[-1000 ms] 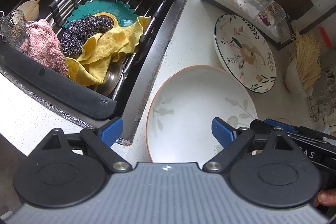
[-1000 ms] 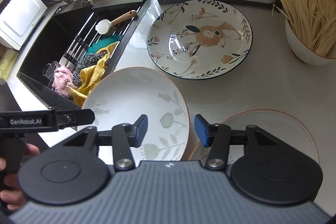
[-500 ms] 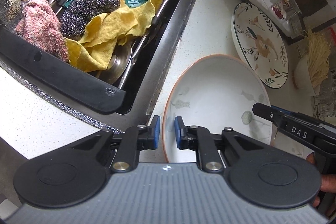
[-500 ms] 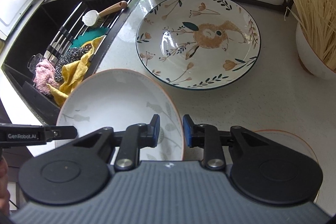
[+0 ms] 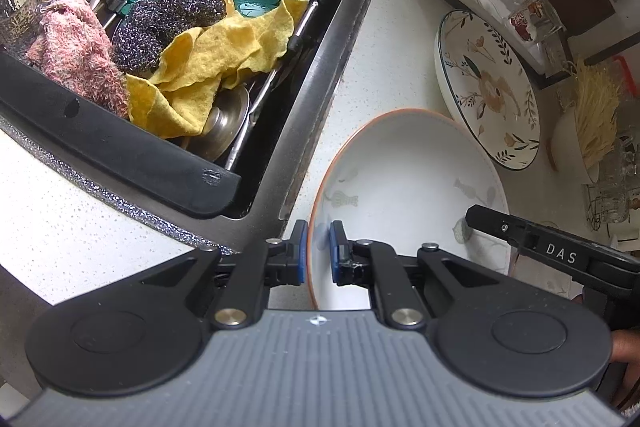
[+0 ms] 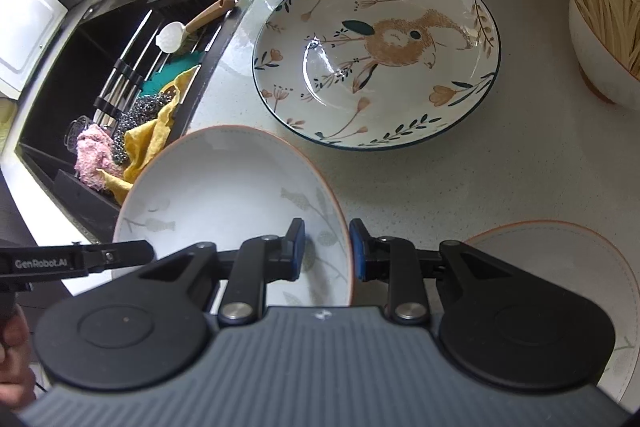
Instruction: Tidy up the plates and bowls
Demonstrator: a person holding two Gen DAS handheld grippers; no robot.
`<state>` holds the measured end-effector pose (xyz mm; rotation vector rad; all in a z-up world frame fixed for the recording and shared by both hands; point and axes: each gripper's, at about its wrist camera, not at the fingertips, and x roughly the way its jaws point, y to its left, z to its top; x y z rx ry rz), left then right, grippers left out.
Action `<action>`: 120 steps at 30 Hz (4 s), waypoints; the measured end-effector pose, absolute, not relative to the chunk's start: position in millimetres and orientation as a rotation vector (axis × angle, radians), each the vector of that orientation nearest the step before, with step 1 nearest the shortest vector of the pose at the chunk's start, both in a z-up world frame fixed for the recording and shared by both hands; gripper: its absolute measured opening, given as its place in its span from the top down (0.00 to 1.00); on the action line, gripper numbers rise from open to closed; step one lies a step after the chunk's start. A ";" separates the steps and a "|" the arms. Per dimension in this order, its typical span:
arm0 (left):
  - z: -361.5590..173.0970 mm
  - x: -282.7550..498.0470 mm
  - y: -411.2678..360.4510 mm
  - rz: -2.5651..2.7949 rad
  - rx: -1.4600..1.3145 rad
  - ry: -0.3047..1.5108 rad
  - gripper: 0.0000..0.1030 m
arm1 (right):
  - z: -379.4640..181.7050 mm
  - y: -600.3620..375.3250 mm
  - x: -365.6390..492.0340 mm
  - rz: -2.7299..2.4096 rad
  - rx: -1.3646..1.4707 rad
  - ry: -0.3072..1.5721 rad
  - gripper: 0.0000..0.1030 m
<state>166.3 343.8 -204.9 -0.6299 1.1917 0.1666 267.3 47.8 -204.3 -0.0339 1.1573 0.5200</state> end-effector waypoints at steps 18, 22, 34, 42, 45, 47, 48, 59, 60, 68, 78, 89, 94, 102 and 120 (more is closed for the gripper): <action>-150.8 166.6 319.7 0.107 -0.569 1.077 0.88 | -157.6 21.3 249.8 0.527 0.036 1.012 0.74; -142.9 174.3 304.3 0.052 -0.533 1.065 0.88 | -149.8 4.2 244.3 0.488 0.064 0.983 0.74; -133.6 216.2 246.2 -0.171 -0.412 1.077 0.89 | -136.2 -57.7 225.7 0.289 0.155 0.910 0.74; -126.2 240.1 209.1 -0.313 -0.306 1.082 0.89 | -130.4 -94.1 206.4 0.145 0.244 0.834 0.74; -124.3 245.8 199.2 -0.342 -0.277 1.074 0.89 | -130.6 -102.1 201.9 0.115 0.267 0.821 0.74; -124.7 248.6 193.8 -0.355 -0.263 1.070 0.89 | -132.0 -107.2 199.3 0.098 0.277 0.819 0.74; -125.1 249.2 191.4 -0.360 -0.262 1.070 0.89 | -132.7 -109.7 198.2 0.090 0.281 0.819 0.73; -138.1 245.9 161.7 -0.414 -0.202 1.094 0.88 | -143.9 -129.6 183.3 0.017 0.283 0.809 0.74; -139.8 245.3 158.8 -0.415 -0.195 1.093 0.88 | -145.1 -131.2 182.2 0.013 0.285 0.811 0.74; -152.9 240.4 145.8 -0.418 -0.141 1.113 0.88 | -160.2 -131.6 176.2 0.001 0.217 0.836 0.73; -173.1 243.7 133.2 -0.403 -0.025 1.132 0.88 | -167.7 -128.7 171.4 -0.005 0.176 0.768 0.74; -175.3 248.9 125.4 -0.404 0.046 1.115 0.89 | -176.0 -119.5 184.4 0.005 0.162 0.823 0.74; -176.1 251.0 125.7 -0.399 0.028 1.124 0.89 | -179.9 -121.0 184.7 0.013 0.175 0.838 0.77; -178.2 252.5 119.3 -0.389 0.044 1.115 0.88 | -184.6 -122.4 185.2 0.028 0.197 0.853 0.77; -146.5 240.0 114.1 -0.377 0.007 1.060 0.88 | -163.8 -136.1 179.6 0.094 0.200 0.811 0.74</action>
